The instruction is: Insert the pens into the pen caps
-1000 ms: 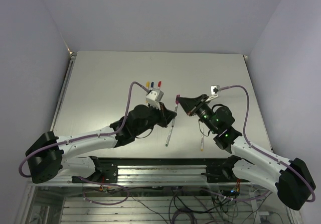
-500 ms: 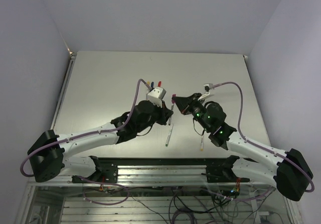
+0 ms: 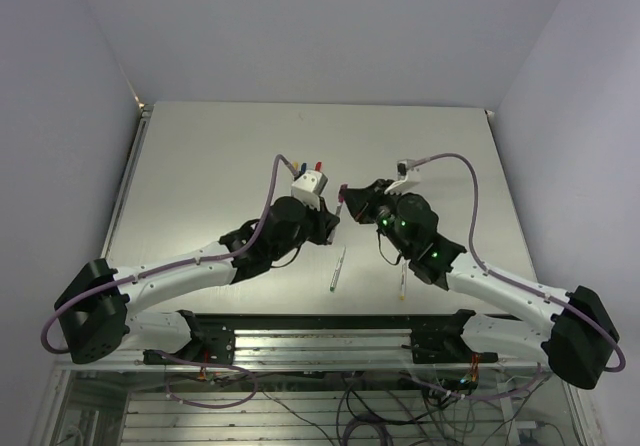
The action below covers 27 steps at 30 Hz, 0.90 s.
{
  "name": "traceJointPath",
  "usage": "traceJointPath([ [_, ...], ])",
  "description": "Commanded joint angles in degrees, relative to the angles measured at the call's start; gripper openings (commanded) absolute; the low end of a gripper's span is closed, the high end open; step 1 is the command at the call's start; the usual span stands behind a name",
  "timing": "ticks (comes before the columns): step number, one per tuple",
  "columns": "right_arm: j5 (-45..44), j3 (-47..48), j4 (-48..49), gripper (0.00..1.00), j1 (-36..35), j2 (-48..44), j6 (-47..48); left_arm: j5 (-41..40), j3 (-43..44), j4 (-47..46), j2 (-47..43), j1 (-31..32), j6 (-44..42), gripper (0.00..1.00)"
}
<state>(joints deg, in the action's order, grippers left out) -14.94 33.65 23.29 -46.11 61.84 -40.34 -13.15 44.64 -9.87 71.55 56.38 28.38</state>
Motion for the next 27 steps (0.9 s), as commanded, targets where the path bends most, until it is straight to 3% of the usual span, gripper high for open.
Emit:
traceJointPath([
  [1,-4.19,5.33,-13.8,0.18,-2.11,0.71,3.6,-4.66,2.85,-9.41,-0.19,-1.93,-0.54,0.07],
  [4,-10.17,9.28,-15.64,0.36,-2.14,-0.61,6.32,-4.52,1.42,-6.74,0.78,-2.19,-0.99,0.07],
  [6,-12.66,10.58,-15.34,0.39,-2.0,-2.18,8.42,-4.52,0.63,-5.91,1.43,-2.69,-1.06,0.07],
  [13,-21.27,9.59,-20.78,0.39,-1.97,-9.83,7.32,-1.39,3.51,-4.31,9.32,-8.4,-1.79,0.07],
  [20,-25.11,5.67,-32.2,0.39,-2.01,-15.16,0.06,6.09,17.88,0.65,26.45,-14.85,-4.46,0.07],
  [27,-25.12,3.21,-37.39,0.38,-2.01,-18.25,-4.47,9.52,31.53,5.75,40.8,-18.09,-5.23,0.07],
])
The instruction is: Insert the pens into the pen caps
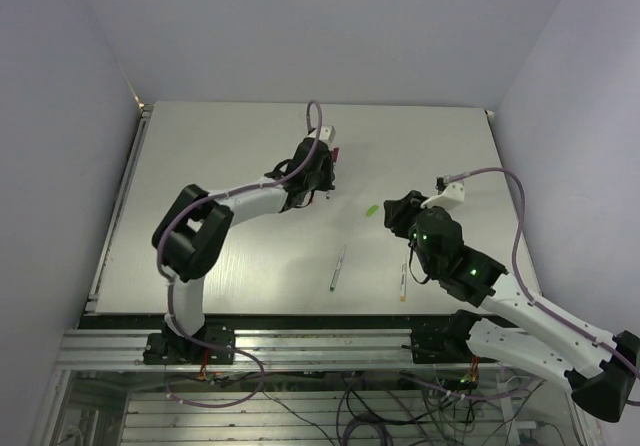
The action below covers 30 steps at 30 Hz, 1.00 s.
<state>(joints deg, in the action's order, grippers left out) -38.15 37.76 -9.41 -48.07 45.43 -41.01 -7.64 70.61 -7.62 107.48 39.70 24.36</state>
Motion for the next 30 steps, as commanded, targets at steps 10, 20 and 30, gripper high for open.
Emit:
traceJointPath([
  [10,-1.73,-1.54,-7.1,0.37,-0.02,-2.33,-5.43,3.62,12.74,7.18,13.81,-2.35,-2.65,0.07],
  [20,-1.07,-3.19,-7.35,0.37,-0.05,-1.51,-6.88,-1.18,16.82,11.56,18.13,-2.48,-1.2,0.08],
  [30,-1.19,-4.55,-7.62,0.36,-0.01,-0.22,-7.08,-5.86,19.34,15.82,19.87,-2.55,0.49,0.3],
])
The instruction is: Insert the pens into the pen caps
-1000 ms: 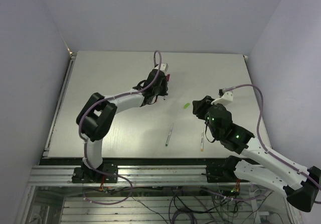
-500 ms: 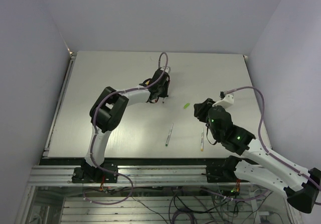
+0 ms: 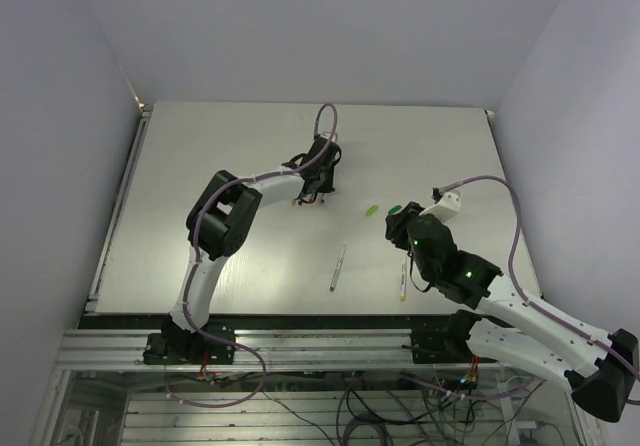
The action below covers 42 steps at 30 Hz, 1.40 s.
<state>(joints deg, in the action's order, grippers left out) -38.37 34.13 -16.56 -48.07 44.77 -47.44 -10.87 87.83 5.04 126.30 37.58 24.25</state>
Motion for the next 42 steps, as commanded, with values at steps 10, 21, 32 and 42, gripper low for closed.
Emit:
traceJointPath([
  [10,-1.43,-0.09,0.74,0.36,-0.03,2.01,0.72,-1.81,1.73,2.23,-4.31,-0.43,-0.48,0.38],
  [21,-6.53,2.83,-4.89,0.38,0.11,5.67,-4.77,4.7,-9.74,-3.02,-20.24,0.14,1.6,0.44],
  [32,3.5,5.92,-7.88,0.46,16.28,15.63,-4.81,3.76,-34.61,-9.2,-39.11,6.56,3.74,0.46],
  [42,8.89,6.38,-4.46,0.42,18.47,23.01,-1.78,-1.9,-41.26,-6.56,-46.24,16.68,5.44,0.62],
])
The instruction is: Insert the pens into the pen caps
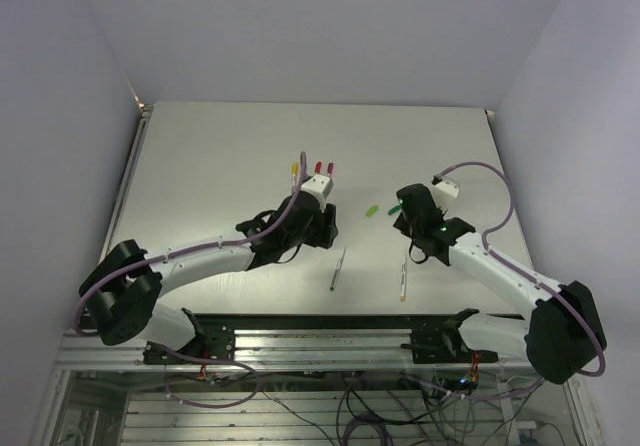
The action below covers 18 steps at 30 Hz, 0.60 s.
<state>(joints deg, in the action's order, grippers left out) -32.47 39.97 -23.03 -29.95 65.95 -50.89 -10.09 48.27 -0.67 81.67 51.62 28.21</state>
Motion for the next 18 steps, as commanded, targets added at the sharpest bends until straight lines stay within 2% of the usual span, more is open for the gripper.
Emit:
traceJointPath([
  [1,3.17,0.19,2.44,0.42,0.38,2.03,1.61,-3.45,-1.89,-0.53,-1.58,3.63,1.59,0.66],
  [8,1.02,-0.39,4.49,0.41,0.34,2.57,2.57,-6.8,-1.6,1.1,1.3,8.88,1.49,0.67],
  [16,-1.25,4.78,3.71,0.4,1.39,7.93,4.31,-9.53,-1.02,2.09,5.27,12.54,2.85,0.65],
  [18,-0.63,5.73,3.78,0.4,3.5,9.02,4.92,-9.84,-0.31,2.85,6.86,13.23,2.91,0.65],
])
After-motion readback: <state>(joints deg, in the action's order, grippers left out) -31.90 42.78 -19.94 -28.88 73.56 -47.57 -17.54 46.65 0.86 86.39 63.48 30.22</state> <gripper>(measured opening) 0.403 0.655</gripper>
